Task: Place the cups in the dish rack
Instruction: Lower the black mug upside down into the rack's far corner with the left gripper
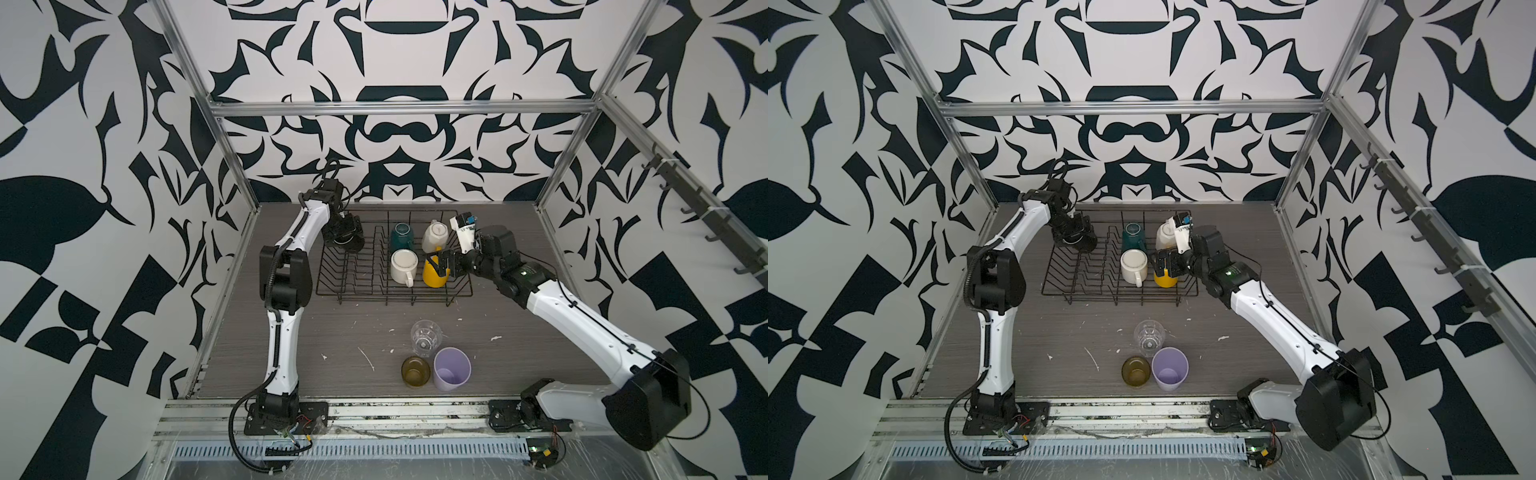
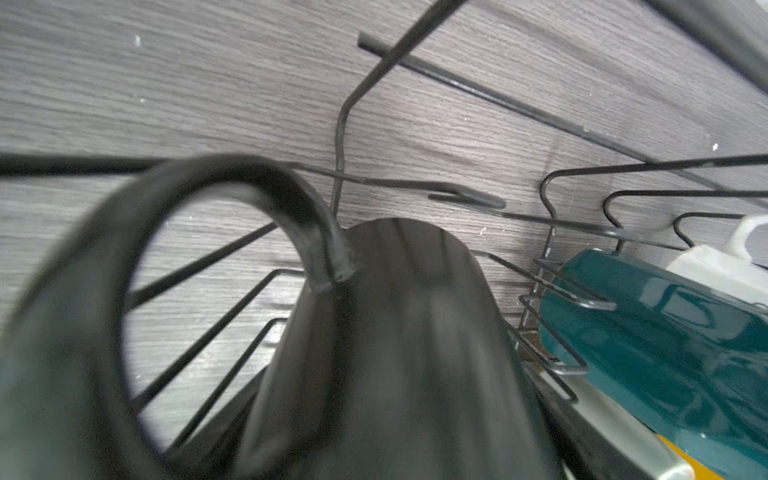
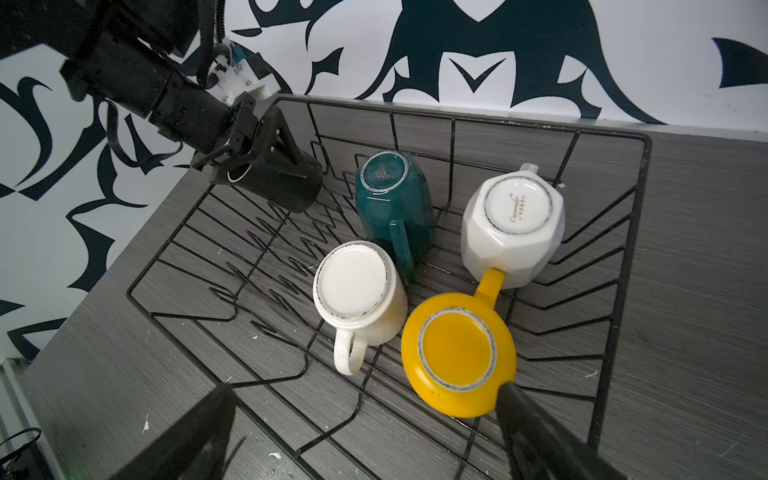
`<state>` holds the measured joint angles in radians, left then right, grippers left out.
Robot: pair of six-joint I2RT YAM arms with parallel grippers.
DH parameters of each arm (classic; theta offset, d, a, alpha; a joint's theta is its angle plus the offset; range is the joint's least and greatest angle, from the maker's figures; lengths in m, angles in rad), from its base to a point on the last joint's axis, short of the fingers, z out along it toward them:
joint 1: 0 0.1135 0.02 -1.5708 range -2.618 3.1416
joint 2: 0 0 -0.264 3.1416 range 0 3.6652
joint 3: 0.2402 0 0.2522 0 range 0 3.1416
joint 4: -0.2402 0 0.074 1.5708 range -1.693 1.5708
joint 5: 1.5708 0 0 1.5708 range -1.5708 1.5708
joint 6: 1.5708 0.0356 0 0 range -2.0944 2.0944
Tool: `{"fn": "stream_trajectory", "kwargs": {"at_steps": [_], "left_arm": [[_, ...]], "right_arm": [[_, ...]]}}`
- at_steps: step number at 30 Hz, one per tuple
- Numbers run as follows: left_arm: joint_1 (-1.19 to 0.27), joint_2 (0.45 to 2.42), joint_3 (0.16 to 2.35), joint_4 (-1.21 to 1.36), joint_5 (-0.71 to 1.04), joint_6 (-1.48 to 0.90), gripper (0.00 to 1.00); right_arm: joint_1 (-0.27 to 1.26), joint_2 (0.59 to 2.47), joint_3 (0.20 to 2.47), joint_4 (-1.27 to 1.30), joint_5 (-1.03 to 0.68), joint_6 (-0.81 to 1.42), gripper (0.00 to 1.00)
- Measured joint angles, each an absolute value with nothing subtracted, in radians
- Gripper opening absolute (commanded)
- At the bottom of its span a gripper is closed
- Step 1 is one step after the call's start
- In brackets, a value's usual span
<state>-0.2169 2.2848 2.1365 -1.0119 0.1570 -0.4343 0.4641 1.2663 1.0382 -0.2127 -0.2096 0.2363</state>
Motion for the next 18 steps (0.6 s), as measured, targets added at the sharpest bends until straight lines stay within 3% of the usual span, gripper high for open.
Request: {"fn": "stream_trajectory", "kwargs": {"at_steps": [18], "left_arm": [[-0.224, 2.224, 2.006, -0.884, 0.161, -0.430, 0.98]], "right_arm": [[0.464, 1.291, 1.038, -0.221, -0.224, 0.237, 0.99]]}}
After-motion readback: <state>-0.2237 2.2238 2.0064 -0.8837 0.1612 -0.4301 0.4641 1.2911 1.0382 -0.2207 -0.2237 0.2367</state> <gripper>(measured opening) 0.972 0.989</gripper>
